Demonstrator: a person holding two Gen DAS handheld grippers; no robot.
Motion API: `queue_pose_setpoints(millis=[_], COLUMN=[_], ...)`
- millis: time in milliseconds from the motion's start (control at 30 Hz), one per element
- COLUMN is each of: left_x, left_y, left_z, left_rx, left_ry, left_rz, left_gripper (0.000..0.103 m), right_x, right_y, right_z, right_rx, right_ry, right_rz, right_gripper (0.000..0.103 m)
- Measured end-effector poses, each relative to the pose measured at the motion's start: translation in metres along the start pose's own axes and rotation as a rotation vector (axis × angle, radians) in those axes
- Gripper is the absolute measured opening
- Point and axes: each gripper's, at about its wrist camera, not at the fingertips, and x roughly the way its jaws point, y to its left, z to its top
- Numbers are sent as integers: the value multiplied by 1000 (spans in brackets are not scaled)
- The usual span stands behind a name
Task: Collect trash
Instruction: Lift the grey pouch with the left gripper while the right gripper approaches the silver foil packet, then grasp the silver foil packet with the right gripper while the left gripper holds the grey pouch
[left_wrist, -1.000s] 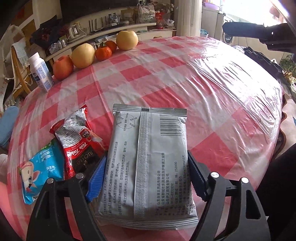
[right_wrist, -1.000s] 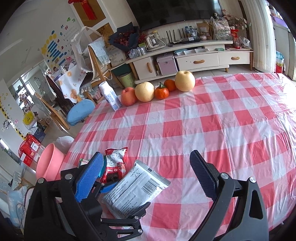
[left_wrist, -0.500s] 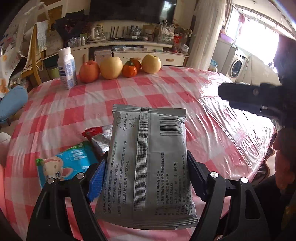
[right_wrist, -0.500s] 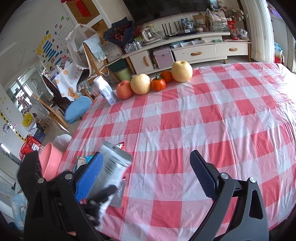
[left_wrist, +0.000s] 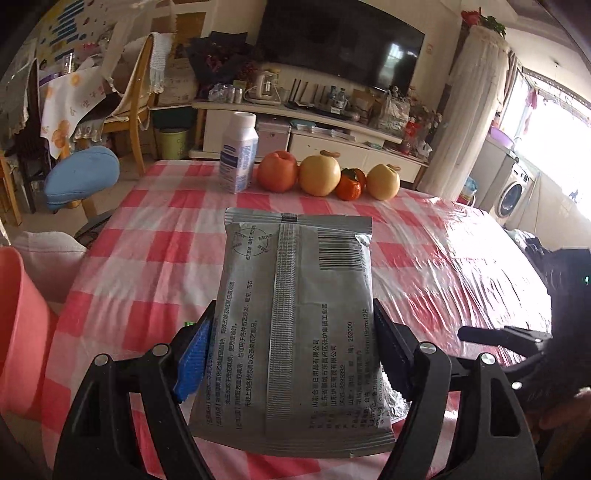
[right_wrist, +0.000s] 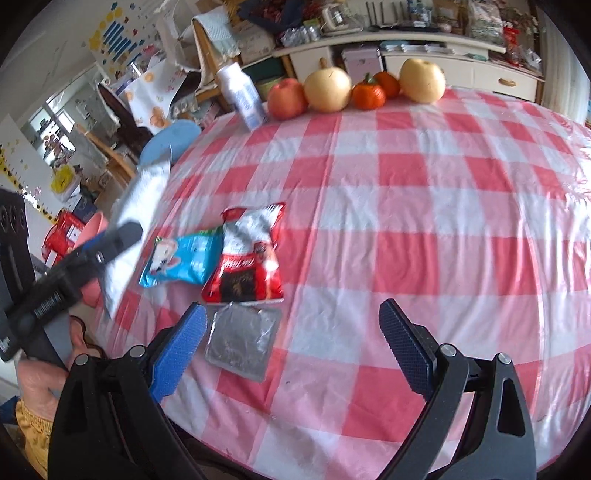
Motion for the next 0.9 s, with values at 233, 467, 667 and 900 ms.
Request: queue_pose_setpoints(millis=[233, 467, 667, 900], left_x=[-7, -16, -19, -27], left_y=[28, 51, 70, 85], left_z=[1, 0, 0, 0], left_rx=[-55, -93, -123, -150], left_ry=[-32, -56, -69, -92], left_rz=[29, 43, 50, 50], left_gripper=[78, 78, 78, 78], right_x=[26, 44, 55, 63], right_y=[34, 50, 59, 71], right_z=[-19, -29, -32, -37], right_rx=[-83, -136, -192, -280], right_ry=[32, 27, 26, -1], right_rz=[-6, -70, -126, -205], right_gripper=[95, 91, 84, 78])
